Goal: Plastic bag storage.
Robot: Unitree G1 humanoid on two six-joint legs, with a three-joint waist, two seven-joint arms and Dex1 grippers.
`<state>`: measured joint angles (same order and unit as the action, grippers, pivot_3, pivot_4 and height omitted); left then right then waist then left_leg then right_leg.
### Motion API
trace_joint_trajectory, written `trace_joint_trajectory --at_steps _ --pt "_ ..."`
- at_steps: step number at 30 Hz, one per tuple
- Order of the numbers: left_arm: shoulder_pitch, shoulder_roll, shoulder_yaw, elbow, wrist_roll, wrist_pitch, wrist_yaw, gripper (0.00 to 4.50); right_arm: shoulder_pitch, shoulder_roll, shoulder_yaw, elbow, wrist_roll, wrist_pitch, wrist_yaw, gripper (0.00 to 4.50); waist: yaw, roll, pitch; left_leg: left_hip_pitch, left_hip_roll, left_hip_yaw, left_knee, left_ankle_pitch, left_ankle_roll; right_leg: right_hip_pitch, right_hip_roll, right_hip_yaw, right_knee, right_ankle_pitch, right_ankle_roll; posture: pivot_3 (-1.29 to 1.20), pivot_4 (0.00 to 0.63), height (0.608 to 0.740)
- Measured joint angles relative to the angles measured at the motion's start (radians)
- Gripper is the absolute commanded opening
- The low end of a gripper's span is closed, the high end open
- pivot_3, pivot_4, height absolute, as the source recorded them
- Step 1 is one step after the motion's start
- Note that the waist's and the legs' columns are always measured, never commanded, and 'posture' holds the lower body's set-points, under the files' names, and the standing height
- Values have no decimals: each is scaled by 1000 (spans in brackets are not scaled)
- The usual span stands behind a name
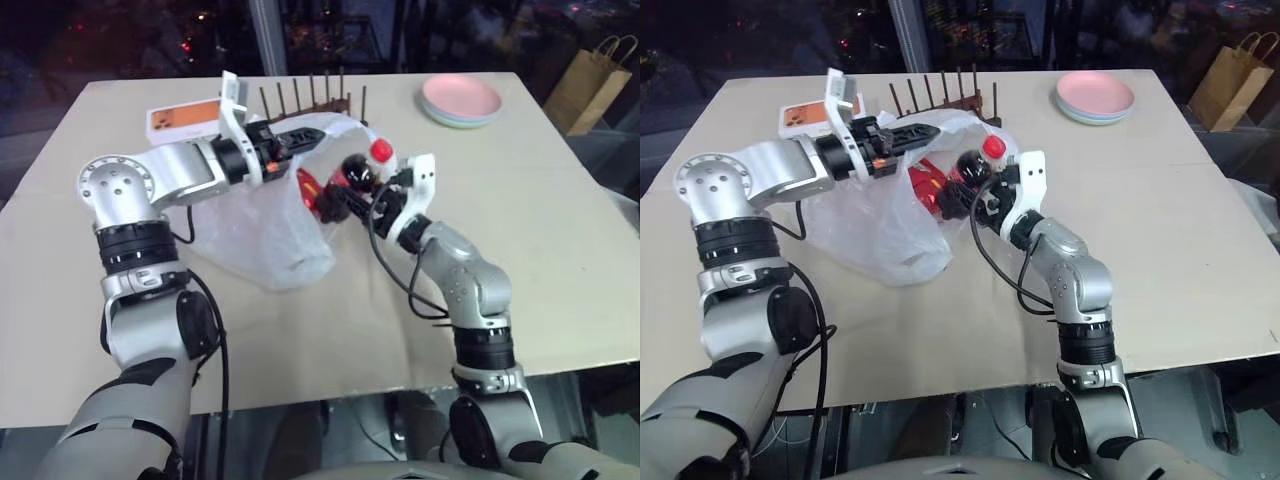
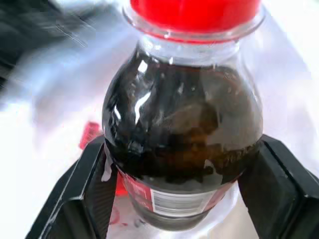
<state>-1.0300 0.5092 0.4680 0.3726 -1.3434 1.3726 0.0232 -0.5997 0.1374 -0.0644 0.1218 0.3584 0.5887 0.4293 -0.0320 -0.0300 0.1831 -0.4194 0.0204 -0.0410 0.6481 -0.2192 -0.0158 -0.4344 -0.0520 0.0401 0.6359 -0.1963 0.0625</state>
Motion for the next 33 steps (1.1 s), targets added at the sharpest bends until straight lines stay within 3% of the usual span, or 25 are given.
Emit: trace_joint_trajectory --at_steps 4,10,13,16,19,25,29,33 --pt "3 2 28 -33 -46 17 49 0 -33 -2 -3 62 48 -49 -3 2931 -4 0 0 -1 0 0 -2 0 0 -2 0 0 -1 0 0 0 150 740" --pt "75 -6 39 -126 -135 22 135 0 -61 -2 -14 90 171 19 -48 2931 -11 0 0 -1 1 2 -3 -2 2 -6 0 3 5 0 0 0 150 740" --pt "94 -16 31 -159 -175 12 172 0 -132 -2 2 178 212 51 -61 2931 -12 0 0 1 1 3 -2 -2 2 -6 1 3 7 0 0 0 150 740" --pt "107 -21 22 -189 -210 -8 195 0 -290 -1 0 401 242 59 -66 2930 -14 0 0 2 1 3 -1 -1 2 -5 2 5 8 0 0 0 150 740" --pt "133 -24 -3 -217 -246 -32 215 0 -515 24 -15 653 259 43 -40 4295 -16 0 0 2 2 3 -1 -1 2 -6 3 5 9 0 0 0 150 740" --pt "187 -3 -37 -271 -292 -68 229 0 -641 37 -10 797 245 -68 3 4410 -8 -1 0 0 1 4 -2 -2 2 -5 2 5 5 0 0 0 150 740" --pt "207 1 -55 -273 -308 -101 234 0 -636 35 77 789 157 -90 28 4410 -10 -1 0 -1 1 3 -1 -1 2 -7 2 4 6 0 0 0 150 740" --pt "212 7 -67 -274 -292 -146 216 0 -475 9 187 491 95 -75 54 4410 -9 -1 0 -1 1 3 -1 -1 2 -7 2 4 6 0 0 0 150 740"
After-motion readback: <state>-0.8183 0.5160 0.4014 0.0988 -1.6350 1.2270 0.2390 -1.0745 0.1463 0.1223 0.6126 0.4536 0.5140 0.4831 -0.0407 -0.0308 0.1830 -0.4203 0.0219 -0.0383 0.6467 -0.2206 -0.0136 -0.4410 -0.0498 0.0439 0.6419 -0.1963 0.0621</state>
